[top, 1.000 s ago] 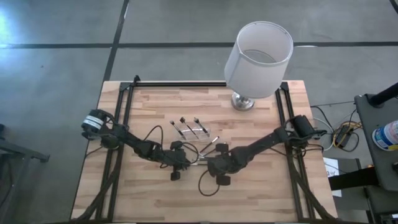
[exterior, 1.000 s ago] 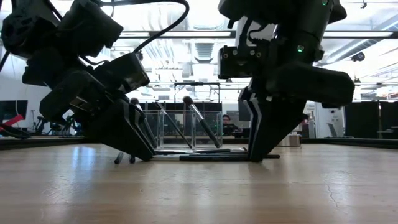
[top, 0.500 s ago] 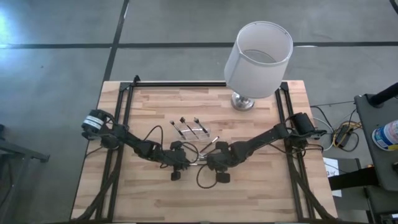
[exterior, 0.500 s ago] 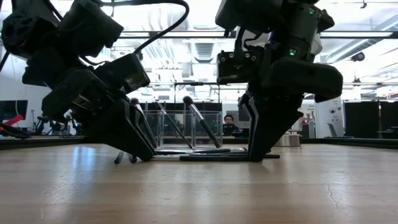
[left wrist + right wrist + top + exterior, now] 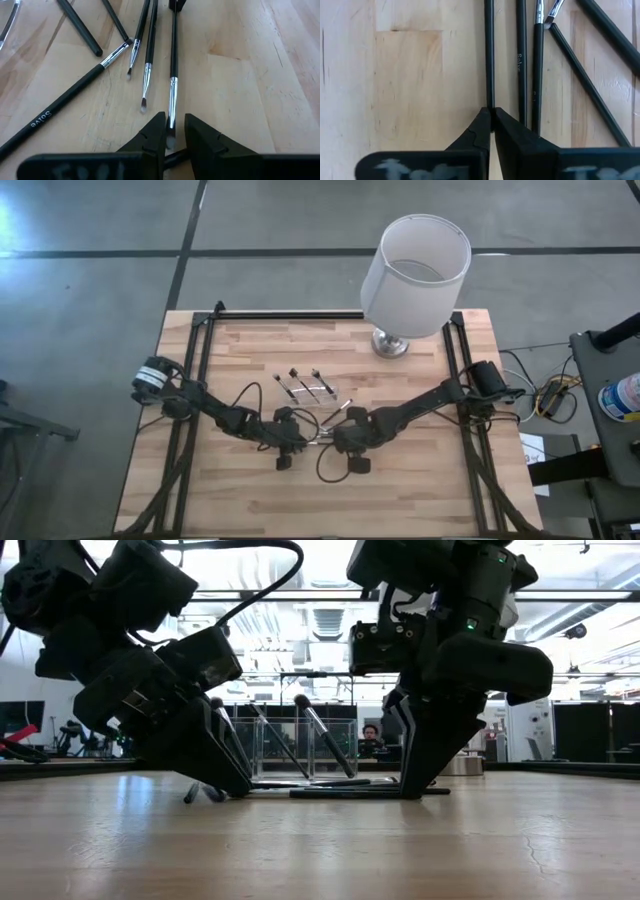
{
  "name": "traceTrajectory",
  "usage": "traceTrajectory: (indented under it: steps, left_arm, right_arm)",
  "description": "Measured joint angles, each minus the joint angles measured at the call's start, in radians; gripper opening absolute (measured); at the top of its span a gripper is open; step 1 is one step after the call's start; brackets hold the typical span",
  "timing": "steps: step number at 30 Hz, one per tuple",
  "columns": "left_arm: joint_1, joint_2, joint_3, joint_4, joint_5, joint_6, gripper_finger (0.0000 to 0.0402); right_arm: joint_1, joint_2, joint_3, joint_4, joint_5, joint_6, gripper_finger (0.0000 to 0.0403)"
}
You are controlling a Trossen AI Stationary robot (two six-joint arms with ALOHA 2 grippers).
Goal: Put items in baskets/containers
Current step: Put the eyeshadow brush into the transparent organizer
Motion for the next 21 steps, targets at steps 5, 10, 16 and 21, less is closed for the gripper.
traceTrajectory:
  steps: [5, 10, 16, 21]
  left_arm:
    - [0.000, -0.022, 0.000, 0.000, -0.007, 0.000, 0.0071]
    - [0.000, -0.055, 0.000, -0.015, -0.007, 0.001, 0.0071]
    - [-0.001, -0.060, 0.000, -0.064, -0.006, 0.001, 0.0071]
    - [-0.001, -0.060, 0.000, -0.115, 0.004, 0.001, 0.0071]
  right_arm:
    - [0.001, 0.001, 0.011, 0.001, 0.014, -0.001, 0.0009]
    - [0.001, 0.002, 0.013, 0.013, 0.015, 0.000, 0.0009]
    - [0.001, 0.003, 0.012, 0.022, 0.015, 0.004, 0.0009]
    - [0.001, 0.002, 0.007, 0.029, 0.015, 0.012, 0.0009]
